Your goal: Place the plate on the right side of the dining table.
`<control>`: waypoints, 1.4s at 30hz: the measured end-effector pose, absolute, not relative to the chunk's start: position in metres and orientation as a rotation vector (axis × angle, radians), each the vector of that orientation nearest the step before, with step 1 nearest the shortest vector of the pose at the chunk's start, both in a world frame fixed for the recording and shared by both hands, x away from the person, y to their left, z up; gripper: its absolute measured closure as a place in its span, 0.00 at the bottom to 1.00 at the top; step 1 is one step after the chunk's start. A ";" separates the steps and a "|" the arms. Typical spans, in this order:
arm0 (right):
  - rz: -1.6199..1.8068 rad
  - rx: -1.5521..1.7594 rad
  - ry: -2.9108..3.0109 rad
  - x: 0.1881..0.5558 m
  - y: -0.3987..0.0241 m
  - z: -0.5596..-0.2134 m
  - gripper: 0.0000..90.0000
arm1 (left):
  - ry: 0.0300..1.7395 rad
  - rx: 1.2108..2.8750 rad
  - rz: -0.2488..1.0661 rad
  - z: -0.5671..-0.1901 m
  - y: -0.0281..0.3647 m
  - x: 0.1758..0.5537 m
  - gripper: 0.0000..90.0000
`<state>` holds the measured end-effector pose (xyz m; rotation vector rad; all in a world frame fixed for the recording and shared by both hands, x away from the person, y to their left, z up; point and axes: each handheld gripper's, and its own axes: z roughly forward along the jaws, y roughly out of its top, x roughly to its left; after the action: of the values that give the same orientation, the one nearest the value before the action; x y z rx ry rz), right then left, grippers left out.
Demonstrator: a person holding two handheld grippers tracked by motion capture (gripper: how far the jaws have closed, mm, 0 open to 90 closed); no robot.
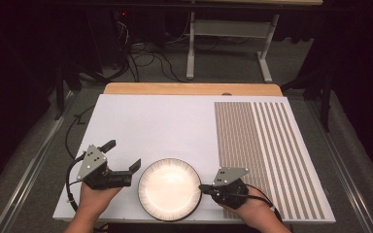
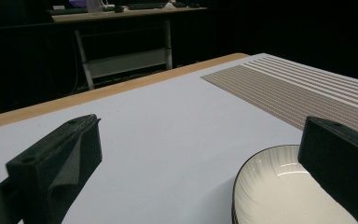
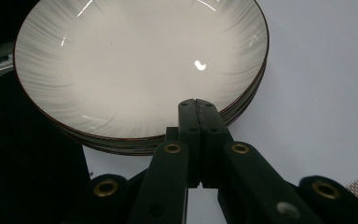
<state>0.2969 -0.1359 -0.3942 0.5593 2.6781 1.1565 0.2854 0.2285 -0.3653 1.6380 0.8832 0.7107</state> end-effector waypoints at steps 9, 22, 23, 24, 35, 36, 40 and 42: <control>1.150 0.560 2.676 0.298 -0.132 -0.394 1.00 | 0.883 1.637 0.713 -0.365 0.229 0.285 0.00; 1.135 0.533 2.711 0.296 -0.117 -0.399 1.00 | 0.890 1.627 0.709 -0.364 0.232 0.285 0.00; 1.138 0.516 2.710 0.296 -0.115 -0.400 1.00 | 0.892 1.626 0.708 -0.364 0.233 0.285 0.00; 1.138 0.516 2.710 0.296 -0.115 -0.400 1.00 | 0.893 1.625 0.707 -0.364 0.233 0.285 0.00; 1.146 0.517 2.711 0.296 -0.113 -0.401 1.00 | 0.903 1.616 0.700 -0.365 0.235 0.286 0.00; 1.147 0.514 2.710 0.296 -0.113 -0.401 1.00 | 0.903 1.616 0.700 -0.365 0.235 0.286 0.00; 1.141 0.514 2.717 0.295 -0.111 -0.401 1.00 | 0.903 1.617 0.697 -0.365 0.235 0.286 0.00; 1.146 0.507 2.722 0.295 -0.109 -0.402 1.00 | 0.905 1.614 0.694 -0.365 0.235 0.286 0.00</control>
<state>0.2948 -0.1090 -0.4019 0.5071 2.7223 1.1459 0.2856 0.2353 -0.3647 1.6139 0.9051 0.6935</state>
